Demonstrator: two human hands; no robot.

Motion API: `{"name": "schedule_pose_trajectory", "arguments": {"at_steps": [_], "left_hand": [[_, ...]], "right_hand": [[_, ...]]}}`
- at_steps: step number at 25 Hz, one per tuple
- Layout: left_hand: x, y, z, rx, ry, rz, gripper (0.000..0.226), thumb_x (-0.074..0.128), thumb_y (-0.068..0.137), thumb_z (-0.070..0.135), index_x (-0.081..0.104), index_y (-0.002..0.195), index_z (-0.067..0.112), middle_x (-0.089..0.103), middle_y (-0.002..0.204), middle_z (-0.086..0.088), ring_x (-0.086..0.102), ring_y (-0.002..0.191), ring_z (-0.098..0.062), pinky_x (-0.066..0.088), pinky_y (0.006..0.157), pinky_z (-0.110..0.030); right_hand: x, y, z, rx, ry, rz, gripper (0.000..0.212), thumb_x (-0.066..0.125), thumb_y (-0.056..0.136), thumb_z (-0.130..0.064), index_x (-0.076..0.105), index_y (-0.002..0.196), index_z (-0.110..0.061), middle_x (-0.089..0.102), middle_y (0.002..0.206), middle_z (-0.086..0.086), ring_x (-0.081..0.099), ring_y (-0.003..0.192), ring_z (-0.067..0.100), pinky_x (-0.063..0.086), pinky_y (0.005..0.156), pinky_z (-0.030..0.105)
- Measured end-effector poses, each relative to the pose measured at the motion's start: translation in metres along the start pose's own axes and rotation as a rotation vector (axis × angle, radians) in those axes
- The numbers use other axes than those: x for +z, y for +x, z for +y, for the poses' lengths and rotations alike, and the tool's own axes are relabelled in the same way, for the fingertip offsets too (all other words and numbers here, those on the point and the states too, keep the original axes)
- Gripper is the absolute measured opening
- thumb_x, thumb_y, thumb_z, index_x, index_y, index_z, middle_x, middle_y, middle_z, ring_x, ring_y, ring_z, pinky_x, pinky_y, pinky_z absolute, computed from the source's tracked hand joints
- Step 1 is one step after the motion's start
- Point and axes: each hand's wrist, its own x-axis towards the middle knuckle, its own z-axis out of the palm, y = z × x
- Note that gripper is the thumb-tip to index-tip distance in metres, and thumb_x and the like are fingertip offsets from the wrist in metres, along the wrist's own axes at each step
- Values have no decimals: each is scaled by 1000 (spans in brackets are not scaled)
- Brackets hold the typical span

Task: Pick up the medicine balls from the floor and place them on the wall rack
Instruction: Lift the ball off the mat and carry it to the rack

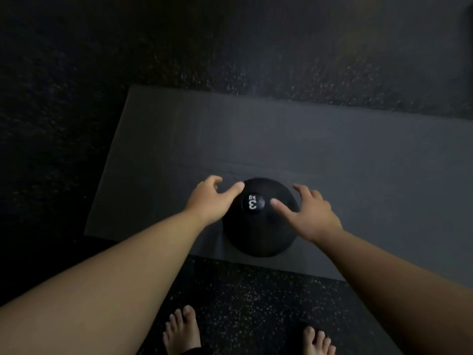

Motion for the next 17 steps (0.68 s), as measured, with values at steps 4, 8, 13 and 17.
{"name": "schedule_pose_trajectory", "arguments": {"at_steps": [4, 8, 13, 17], "left_hand": [[45, 39, -30, -83, -153, -40, 100, 61, 83, 88, 46, 163, 29, 48, 167, -5, 51, 149, -30, 43, 114, -41], [60, 58, -40, -183, -298, -79, 111, 60, 76, 94, 39, 166, 33, 45, 169, -3, 50, 148, -34, 45, 113, -56], [70, 66, -41, -162, -369, -140, 119, 64, 55, 97, 53, 157, 37, 63, 151, 1, 63, 131, -28, 52, 106, -48], [75, 71, -42, -203, -495, -144, 97, 76, 67, 85, 61, 147, 31, 72, 133, 0, 70, 115, -24, 57, 96, -45]], "right_hand": [[47, 24, 19, 6, 139, 26, 115, 48, 68, -99, 22, 162, -37, 36, 161, 8, 37, 146, 39, 38, 114, 57], [61, 34, 18, 7, 245, 37, 129, 48, 56, -103, 15, 163, -39, 31, 163, 7, 37, 147, 35, 39, 115, 56], [64, 42, 17, -31, 265, 22, 131, 52, 56, -103, 12, 164, -41, 27, 166, 3, 33, 150, 33, 36, 118, 55], [66, 46, 16, -42, 316, 40, 130, 56, 56, -101, 16, 164, -41, 29, 163, 2, 37, 149, 29, 38, 118, 51]]}}
